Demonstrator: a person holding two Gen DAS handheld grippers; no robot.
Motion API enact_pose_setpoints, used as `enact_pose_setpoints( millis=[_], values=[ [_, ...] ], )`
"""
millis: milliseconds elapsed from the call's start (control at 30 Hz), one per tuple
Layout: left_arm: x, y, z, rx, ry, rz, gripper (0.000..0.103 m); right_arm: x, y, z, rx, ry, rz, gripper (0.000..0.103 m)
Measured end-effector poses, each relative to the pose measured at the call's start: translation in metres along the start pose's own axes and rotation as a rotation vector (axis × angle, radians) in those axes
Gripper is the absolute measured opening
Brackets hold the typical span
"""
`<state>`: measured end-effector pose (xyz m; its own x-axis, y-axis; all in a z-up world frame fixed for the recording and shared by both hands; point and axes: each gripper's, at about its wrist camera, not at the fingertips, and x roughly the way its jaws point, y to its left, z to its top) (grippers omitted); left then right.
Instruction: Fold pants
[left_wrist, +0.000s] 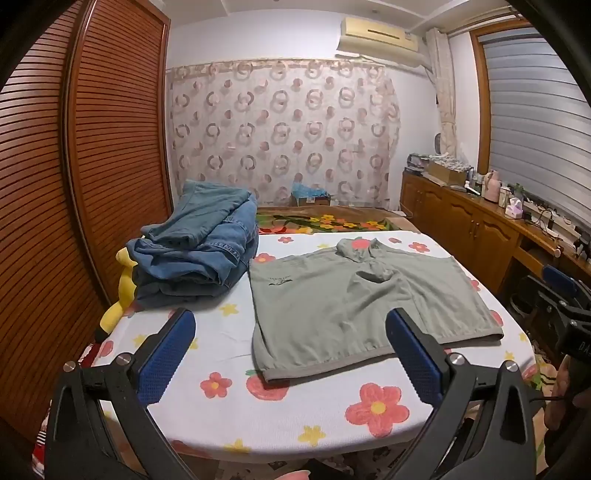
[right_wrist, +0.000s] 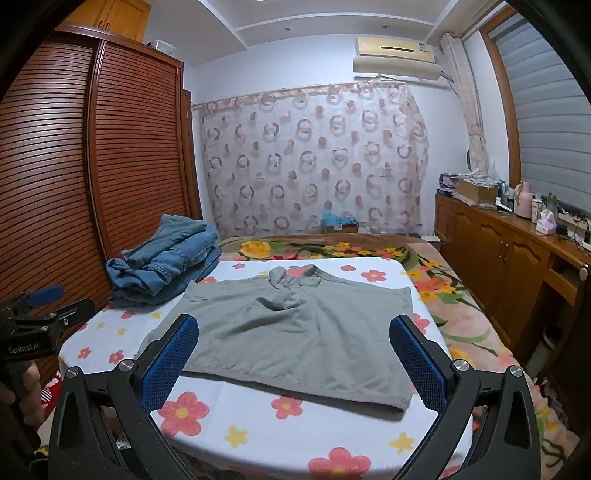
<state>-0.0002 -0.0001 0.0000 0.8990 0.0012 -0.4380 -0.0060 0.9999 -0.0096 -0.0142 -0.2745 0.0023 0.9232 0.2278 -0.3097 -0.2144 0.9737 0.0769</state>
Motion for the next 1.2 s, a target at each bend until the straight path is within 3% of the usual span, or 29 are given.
enact_pose_setpoints(
  millis=[1200],
  values=[
    [0.0003, 0.0009, 0.0009, -0.001, -0.003, -0.001, 0.103, -0.001, 0.0011, -0.0005, -0.001, 0.005, -0.004, 0.103]
  ],
)
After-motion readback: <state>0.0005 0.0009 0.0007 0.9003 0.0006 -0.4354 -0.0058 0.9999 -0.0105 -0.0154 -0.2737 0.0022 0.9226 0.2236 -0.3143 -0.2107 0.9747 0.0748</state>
